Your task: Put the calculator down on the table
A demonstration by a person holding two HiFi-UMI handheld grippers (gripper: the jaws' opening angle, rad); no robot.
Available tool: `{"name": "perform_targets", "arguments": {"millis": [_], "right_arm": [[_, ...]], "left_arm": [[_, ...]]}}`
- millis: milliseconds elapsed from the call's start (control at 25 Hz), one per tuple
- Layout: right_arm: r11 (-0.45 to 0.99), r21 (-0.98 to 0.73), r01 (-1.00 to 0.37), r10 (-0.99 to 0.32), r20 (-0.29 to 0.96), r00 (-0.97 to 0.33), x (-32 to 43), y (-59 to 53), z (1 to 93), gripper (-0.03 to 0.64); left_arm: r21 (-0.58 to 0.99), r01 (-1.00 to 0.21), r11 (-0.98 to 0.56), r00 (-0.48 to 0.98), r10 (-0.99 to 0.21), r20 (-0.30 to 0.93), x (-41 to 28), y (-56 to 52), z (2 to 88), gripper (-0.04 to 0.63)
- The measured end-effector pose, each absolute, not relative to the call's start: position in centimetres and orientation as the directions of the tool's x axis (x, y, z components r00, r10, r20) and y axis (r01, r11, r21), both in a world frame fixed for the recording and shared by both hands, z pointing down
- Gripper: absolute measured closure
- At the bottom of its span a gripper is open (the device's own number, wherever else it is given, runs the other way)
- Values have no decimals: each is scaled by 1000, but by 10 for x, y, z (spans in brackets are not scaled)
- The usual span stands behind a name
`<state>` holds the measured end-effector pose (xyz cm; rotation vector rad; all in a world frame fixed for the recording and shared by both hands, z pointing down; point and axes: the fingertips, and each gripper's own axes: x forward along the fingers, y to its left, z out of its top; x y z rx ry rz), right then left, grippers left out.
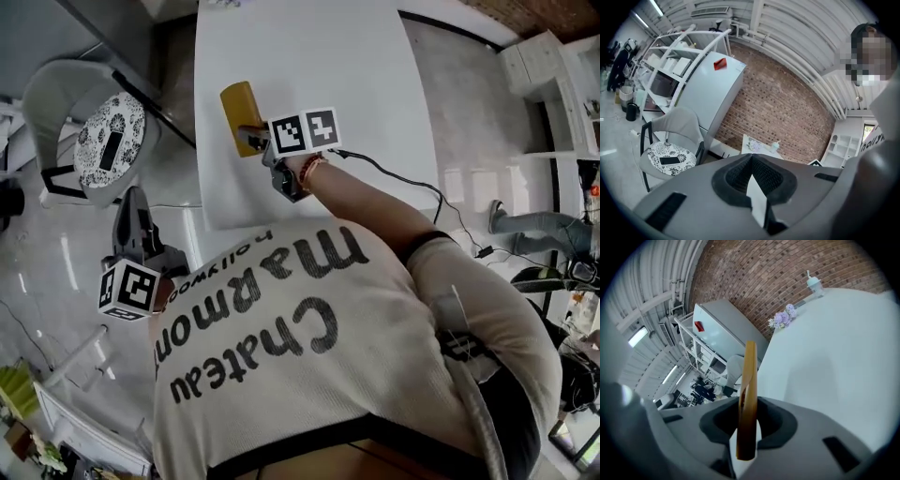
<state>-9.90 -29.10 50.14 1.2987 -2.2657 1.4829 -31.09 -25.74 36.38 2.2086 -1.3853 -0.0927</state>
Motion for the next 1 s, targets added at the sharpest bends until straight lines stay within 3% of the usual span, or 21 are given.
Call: {"name": "perform_targets", "arguments": {"millis": [600, 1000], "right_arm": [[67, -725, -686, -495, 573, -653, -135, -269, 539, 525], [56, -722, -690, -438, 603, -667, -146, -256, 552, 523]], "left_arm": [[495, -843, -210, 362, -902, 233, -371, -226, 387, 594], [512, -833, -209, 362, -905, 221, -377, -224, 393, 594]]}}
